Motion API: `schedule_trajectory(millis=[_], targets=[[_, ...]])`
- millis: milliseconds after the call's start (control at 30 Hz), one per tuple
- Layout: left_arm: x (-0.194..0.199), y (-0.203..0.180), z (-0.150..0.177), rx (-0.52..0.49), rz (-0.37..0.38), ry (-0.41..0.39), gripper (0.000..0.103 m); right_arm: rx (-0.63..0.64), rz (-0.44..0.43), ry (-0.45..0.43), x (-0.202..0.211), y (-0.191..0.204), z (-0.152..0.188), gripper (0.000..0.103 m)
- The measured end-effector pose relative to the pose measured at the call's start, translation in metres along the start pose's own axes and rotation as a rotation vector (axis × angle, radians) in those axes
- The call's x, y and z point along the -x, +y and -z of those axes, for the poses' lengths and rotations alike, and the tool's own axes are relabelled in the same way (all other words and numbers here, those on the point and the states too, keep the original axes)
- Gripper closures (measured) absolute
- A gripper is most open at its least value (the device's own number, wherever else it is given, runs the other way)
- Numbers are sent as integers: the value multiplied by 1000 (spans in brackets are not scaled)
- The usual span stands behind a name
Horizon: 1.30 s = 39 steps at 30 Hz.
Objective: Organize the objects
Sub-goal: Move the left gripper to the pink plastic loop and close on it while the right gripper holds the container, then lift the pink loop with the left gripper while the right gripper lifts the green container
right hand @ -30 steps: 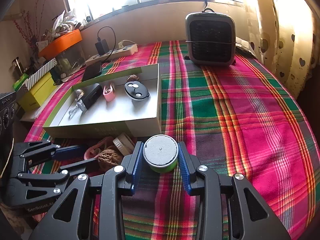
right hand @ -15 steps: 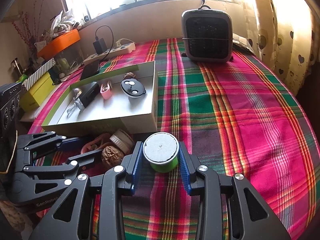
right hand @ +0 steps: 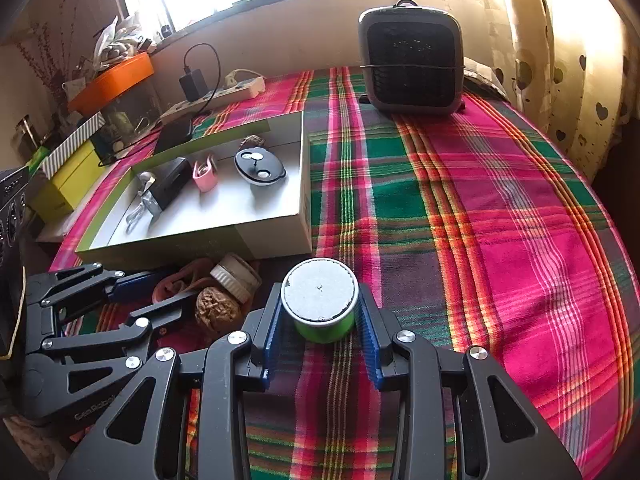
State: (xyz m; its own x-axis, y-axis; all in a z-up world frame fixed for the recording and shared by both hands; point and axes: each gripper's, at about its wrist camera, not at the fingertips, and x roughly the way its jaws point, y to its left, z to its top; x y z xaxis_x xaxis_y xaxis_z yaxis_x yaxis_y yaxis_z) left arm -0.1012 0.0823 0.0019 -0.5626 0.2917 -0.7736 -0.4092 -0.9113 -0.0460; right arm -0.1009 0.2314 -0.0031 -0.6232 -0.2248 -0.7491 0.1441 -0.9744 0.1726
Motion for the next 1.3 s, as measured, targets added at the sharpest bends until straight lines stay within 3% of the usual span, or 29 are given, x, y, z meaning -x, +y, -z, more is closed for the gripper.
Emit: schedule_trajectory(millis=[600, 700, 900, 967, 1300], targets=[[6, 3, 7, 49, -14, -6, 81, 15, 42, 2, 0, 2, 0, 71], [7, 4, 8, 55, -12, -6, 81, 25, 48, -6, 1, 4, 0, 76], [8, 5, 9, 63, -13, -7, 81, 28, 53, -6, 1, 4, 0, 77], [9, 6, 10, 67, -12, -7, 81, 29, 52, -12, 2, 4, 0, 85], [11, 10, 12, 83, -11, -9, 81, 23, 42, -18, 3, 4, 1, 85]])
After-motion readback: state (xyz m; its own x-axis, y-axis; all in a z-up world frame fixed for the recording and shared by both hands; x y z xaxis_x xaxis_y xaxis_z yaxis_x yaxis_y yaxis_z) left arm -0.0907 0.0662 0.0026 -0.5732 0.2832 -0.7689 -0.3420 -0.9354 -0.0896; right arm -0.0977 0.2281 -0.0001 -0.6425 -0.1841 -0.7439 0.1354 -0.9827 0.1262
